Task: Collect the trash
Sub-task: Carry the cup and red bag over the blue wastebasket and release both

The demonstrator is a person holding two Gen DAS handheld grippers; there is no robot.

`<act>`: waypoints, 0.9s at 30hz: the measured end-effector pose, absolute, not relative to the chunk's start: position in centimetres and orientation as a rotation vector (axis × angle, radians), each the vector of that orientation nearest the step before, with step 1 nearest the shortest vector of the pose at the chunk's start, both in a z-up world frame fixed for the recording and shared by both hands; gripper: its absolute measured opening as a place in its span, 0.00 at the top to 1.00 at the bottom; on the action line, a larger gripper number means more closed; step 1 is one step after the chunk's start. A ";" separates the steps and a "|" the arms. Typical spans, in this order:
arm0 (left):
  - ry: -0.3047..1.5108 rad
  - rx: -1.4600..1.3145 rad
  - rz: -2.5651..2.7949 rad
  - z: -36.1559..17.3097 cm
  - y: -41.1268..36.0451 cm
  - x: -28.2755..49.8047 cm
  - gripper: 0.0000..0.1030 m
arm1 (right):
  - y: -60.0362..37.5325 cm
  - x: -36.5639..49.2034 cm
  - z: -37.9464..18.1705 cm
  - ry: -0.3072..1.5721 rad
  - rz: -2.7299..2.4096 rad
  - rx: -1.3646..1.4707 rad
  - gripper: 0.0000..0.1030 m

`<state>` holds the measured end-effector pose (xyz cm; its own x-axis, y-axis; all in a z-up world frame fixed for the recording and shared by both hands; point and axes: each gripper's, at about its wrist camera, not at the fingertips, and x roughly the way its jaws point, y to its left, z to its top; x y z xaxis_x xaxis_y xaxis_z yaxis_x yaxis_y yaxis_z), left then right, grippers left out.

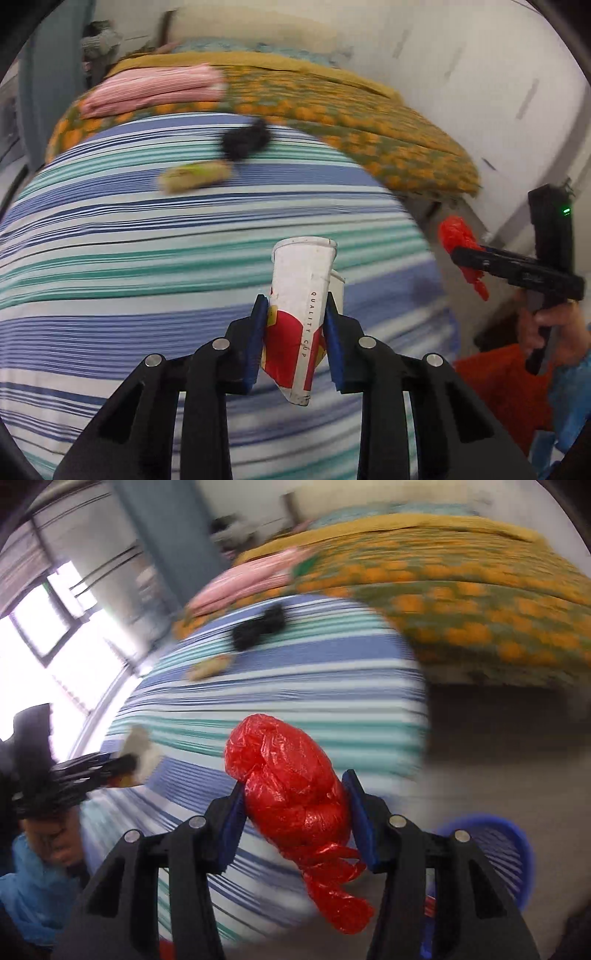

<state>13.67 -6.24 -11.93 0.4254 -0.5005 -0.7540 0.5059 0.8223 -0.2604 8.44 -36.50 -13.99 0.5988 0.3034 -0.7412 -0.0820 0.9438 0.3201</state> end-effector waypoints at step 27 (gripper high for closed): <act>1.117 0.263 -0.885 -24.4 -40.8 6.5 0.56 | -57.5 -1.7 -23.0 0.910 -0.245 0.559 0.45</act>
<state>6.45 -40.75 -24.40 0.1501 -0.4833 -0.8625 0.7289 0.6435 -0.2337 -1.74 -57.52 -23.03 0.5984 0.0317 -0.8006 0.4285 0.8316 0.3532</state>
